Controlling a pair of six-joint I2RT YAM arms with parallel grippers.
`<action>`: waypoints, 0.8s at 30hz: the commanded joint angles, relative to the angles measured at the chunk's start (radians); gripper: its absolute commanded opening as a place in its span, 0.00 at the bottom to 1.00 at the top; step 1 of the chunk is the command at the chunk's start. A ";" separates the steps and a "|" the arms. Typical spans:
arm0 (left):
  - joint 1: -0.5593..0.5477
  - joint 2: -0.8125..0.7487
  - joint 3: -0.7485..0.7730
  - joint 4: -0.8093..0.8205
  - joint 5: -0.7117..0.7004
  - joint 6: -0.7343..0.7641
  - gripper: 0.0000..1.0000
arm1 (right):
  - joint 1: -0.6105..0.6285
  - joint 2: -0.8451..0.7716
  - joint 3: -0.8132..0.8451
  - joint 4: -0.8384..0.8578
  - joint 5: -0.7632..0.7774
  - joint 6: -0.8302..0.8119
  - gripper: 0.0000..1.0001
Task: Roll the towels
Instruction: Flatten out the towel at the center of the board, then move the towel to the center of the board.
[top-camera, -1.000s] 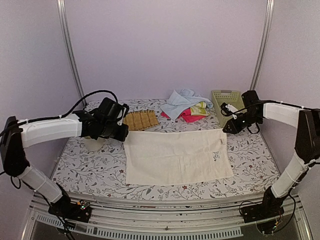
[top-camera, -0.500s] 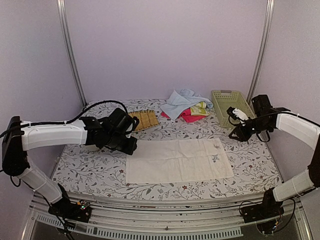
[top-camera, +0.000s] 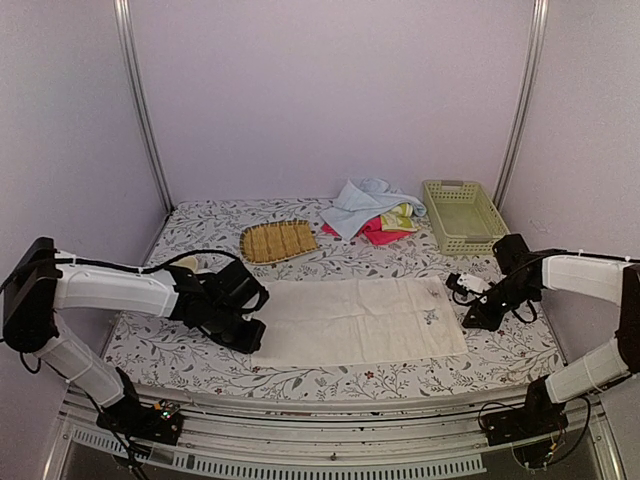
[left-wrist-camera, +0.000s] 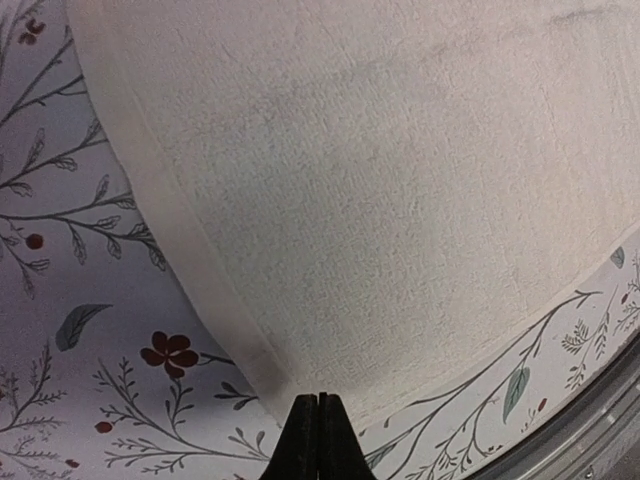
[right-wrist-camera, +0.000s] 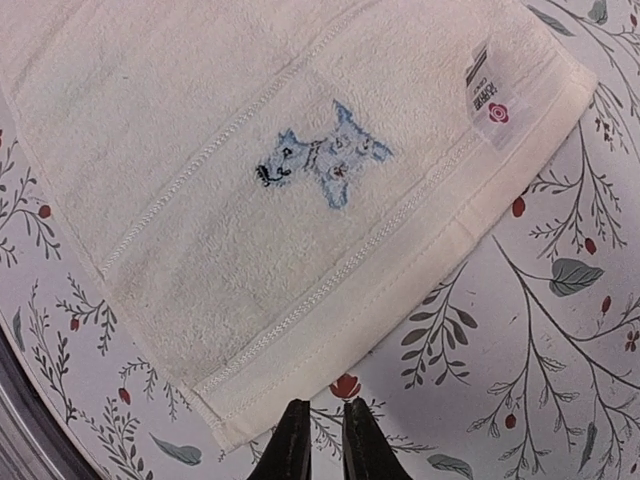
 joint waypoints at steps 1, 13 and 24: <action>-0.020 0.061 -0.017 0.041 0.037 -0.024 0.00 | 0.015 0.067 -0.036 0.082 0.058 -0.023 0.15; -0.121 0.068 -0.079 -0.083 -0.014 -0.162 0.00 | 0.050 0.053 -0.115 0.052 0.130 -0.022 0.12; -0.198 -0.012 -0.108 -0.181 -0.030 -0.243 0.00 | 0.052 -0.070 -0.100 -0.057 0.151 -0.077 0.11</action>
